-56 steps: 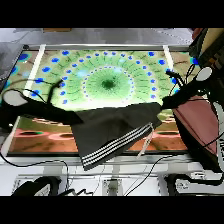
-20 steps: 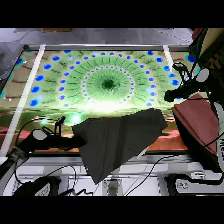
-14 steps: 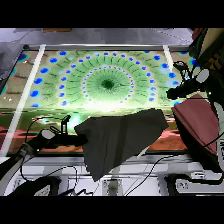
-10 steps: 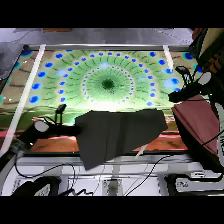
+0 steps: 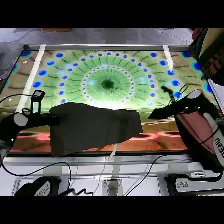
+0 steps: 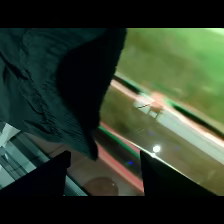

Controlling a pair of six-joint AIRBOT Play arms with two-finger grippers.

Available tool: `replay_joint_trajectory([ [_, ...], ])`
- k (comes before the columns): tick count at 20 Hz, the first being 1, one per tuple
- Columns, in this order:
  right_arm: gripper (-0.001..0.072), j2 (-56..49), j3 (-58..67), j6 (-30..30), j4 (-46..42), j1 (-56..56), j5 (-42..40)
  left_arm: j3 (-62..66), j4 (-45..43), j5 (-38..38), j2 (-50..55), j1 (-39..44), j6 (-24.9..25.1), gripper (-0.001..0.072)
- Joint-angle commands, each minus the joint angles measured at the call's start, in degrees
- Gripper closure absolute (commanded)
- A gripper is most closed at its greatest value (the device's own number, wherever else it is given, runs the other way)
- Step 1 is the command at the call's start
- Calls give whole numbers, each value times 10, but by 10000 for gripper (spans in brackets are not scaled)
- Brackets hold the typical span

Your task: Fold the clothes and pants, and hang the long-sleeved shirts on hangers.

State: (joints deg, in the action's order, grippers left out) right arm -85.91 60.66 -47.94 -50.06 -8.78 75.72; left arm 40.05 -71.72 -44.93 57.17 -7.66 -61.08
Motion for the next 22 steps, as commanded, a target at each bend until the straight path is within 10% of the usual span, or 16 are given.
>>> replay_joint_trajectory([
  [1,181,0,-48,9,17,79,-83,3,-10,3,21,-8,0,694],
  [8,155,-24,-47,-177,-37,148,-251,3,15,3,28,-8,0,694],
  [17,167,-98,-40,-101,218,180,-137,3,19,3,57,6,0,693],
  [20,507,-98,-23,-76,224,207,-160,3,19,9,68,26,0,692],
  [21,668,-98,-7,-76,224,207,-159,5,18,17,67,30,1,594],
  [22,690,-97,17,-77,221,204,-156,11,19,22,67,30,1,224],
])
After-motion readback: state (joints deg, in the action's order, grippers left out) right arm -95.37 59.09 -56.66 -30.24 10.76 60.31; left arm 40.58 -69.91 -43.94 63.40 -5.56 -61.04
